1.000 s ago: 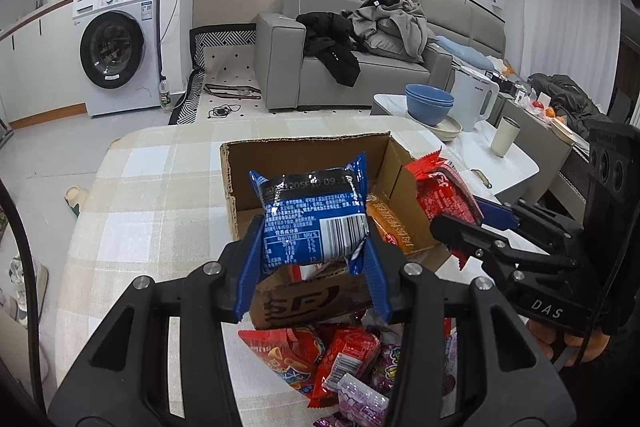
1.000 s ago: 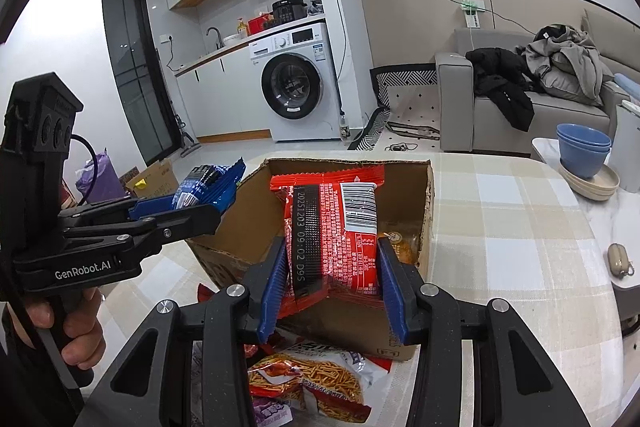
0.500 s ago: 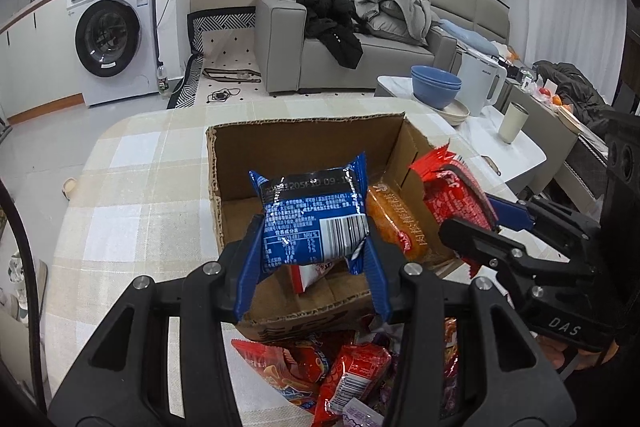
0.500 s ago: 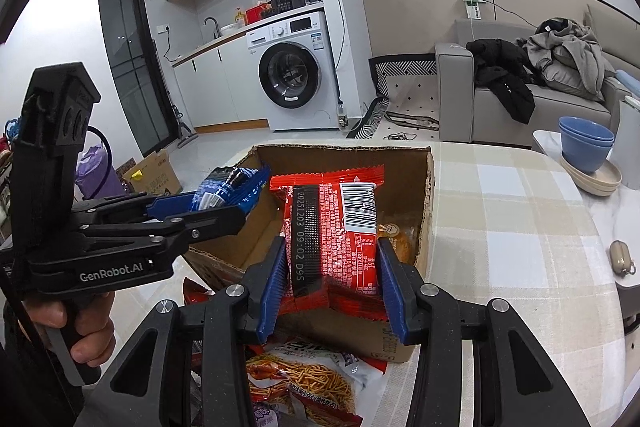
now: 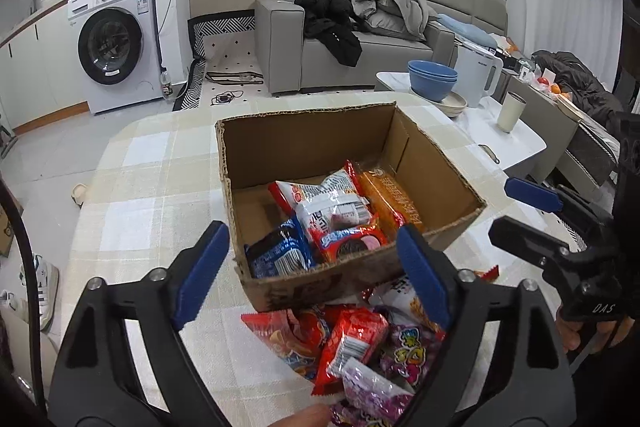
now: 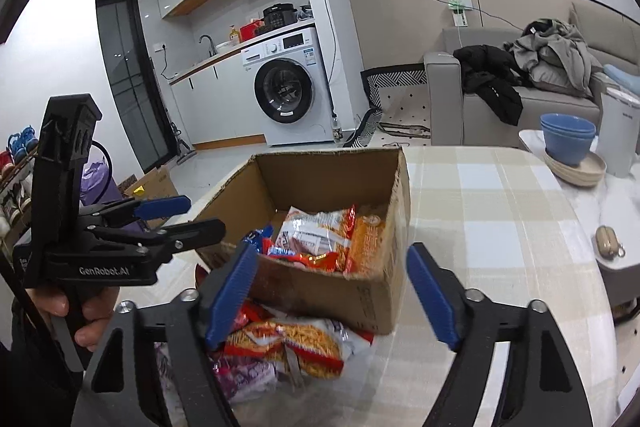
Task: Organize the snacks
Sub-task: 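Lower both packets into the box and open both tools, then withdraw both tools from the box and move toward the remaining snack pile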
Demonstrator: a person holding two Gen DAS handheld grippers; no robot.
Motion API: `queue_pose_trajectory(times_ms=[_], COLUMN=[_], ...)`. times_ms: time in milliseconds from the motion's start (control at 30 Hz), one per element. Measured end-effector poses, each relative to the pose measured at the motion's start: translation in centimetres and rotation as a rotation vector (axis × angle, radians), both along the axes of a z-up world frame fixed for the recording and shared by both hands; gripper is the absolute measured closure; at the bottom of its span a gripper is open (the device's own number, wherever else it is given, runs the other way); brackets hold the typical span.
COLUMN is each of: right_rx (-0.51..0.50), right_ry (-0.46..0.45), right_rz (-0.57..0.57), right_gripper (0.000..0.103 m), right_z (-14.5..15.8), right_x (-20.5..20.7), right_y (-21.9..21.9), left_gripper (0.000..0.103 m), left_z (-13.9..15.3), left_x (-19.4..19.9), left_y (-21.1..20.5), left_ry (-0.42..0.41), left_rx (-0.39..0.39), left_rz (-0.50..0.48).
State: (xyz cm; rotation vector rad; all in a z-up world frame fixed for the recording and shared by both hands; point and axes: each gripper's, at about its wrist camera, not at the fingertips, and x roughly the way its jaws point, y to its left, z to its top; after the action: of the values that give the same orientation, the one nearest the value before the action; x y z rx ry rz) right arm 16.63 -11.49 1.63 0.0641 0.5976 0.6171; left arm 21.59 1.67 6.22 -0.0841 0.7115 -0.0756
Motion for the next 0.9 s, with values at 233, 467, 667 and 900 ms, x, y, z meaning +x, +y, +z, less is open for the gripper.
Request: queue_pose_trajectory(times_ms=[233, 467, 667, 900], right_rx=[0.024, 0.023, -0.012, -0.048], right_ry=[0.035, 0.066, 0.089, 0.125], right_rz=[-0.019, -0.023, -0.001, 0.016], right_gripper=[0.007, 0.001, 0.001, 0.001], right_z=[-0.8, -1.7, -2.4, -3.6], right_x=[-2.3, -4.1, -4.9, -6.0], right_y=[-2.3, -2.6, -1.7, -1.0], left_gripper=[0.001, 0.001, 0.001, 0.001], left_z=[0.2, -0.9, -1.8, -2.1], left_x=[-3.7, -7.2, -10.5, -12.1], left_y=[0.0, 0.2, 0.5, 0.2], left_ry=[-0.023, -0.011, -0.011, -0.005], left_rx=[-0.006, -0.006, -0.025, -0.028], left_rz=[0.011, 0.024, 0.012, 0.002])
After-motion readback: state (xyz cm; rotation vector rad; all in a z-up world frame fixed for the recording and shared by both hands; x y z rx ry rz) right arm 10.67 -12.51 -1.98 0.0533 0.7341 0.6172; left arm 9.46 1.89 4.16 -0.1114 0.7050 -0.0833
